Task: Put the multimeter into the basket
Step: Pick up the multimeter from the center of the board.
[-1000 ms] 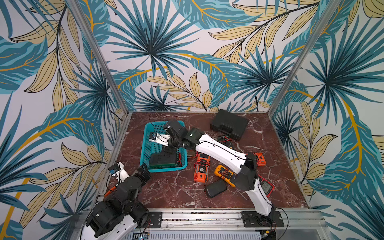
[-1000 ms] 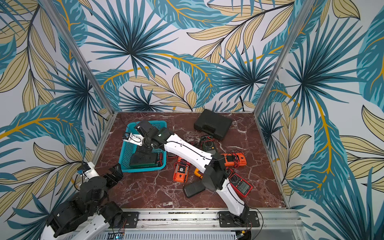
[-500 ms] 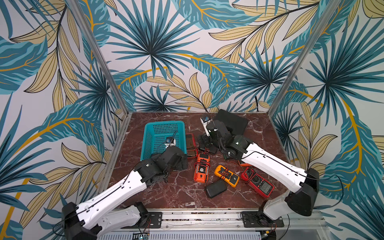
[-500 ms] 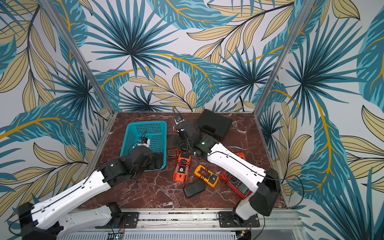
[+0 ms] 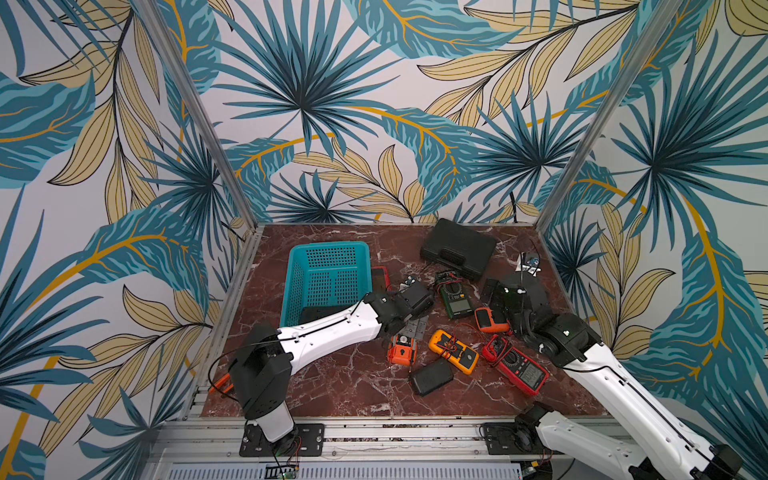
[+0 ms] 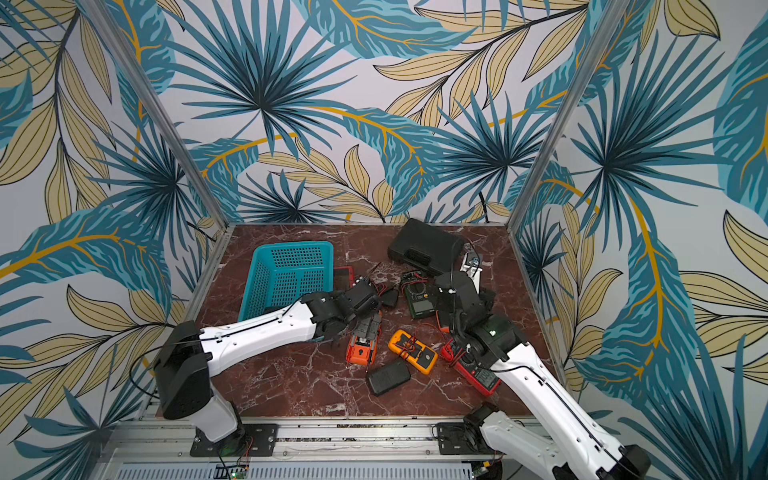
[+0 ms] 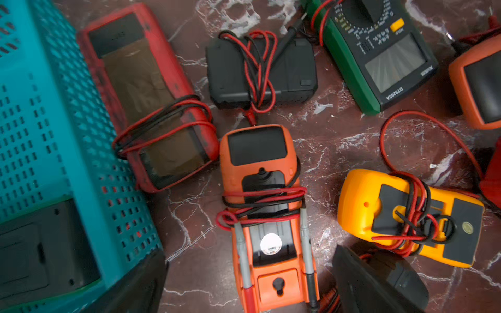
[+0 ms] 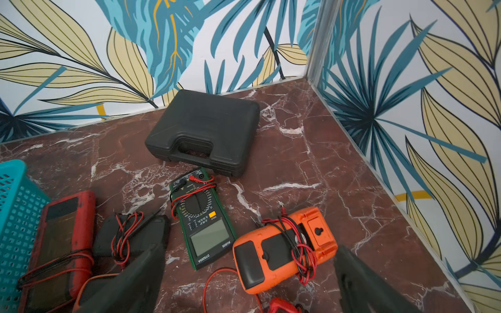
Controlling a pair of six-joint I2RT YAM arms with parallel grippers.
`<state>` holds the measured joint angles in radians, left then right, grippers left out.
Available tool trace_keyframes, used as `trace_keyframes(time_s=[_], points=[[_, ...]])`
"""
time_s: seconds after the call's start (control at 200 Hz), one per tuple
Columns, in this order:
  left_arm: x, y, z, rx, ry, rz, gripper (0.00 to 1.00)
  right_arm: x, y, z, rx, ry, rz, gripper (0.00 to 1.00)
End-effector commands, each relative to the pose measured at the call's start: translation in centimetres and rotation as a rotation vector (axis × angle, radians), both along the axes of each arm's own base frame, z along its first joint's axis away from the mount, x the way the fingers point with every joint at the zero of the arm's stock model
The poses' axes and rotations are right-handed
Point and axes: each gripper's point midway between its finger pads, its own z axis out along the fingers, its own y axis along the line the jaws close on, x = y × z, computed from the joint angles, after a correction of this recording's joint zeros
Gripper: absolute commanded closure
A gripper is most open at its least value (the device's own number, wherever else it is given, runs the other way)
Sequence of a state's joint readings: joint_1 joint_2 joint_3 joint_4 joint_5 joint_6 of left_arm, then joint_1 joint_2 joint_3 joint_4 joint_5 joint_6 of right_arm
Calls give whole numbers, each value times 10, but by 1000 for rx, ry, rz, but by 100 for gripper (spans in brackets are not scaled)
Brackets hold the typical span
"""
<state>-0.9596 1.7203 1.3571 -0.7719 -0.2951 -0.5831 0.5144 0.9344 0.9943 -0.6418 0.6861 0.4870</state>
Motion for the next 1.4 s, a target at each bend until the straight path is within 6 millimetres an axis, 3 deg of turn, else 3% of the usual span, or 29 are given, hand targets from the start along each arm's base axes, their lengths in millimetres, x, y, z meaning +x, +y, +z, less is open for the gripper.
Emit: trace_keyframes(time_s=[0.0,0.351,0.691,1.142,1.237,1.392], points=[[1,-9,-5,22,23,-31,0,-9,-10,-13,1,20,-42,1],[2,-11,-55,62,122,12,0,-12,-6,-25,27,41,-18,1],[-2,-13,-80,47,183,12,0,-13,-3,-32,52,40,-7,1],[-2,-1,-119,132,229,35,0,-7,7,-48,73,66,24,0],[0,-1,-123,141,225,26,15,-6,8,-49,70,67,27,0],[3,-11,-112,119,195,-8,63,-7,7,-44,70,49,26,0]])
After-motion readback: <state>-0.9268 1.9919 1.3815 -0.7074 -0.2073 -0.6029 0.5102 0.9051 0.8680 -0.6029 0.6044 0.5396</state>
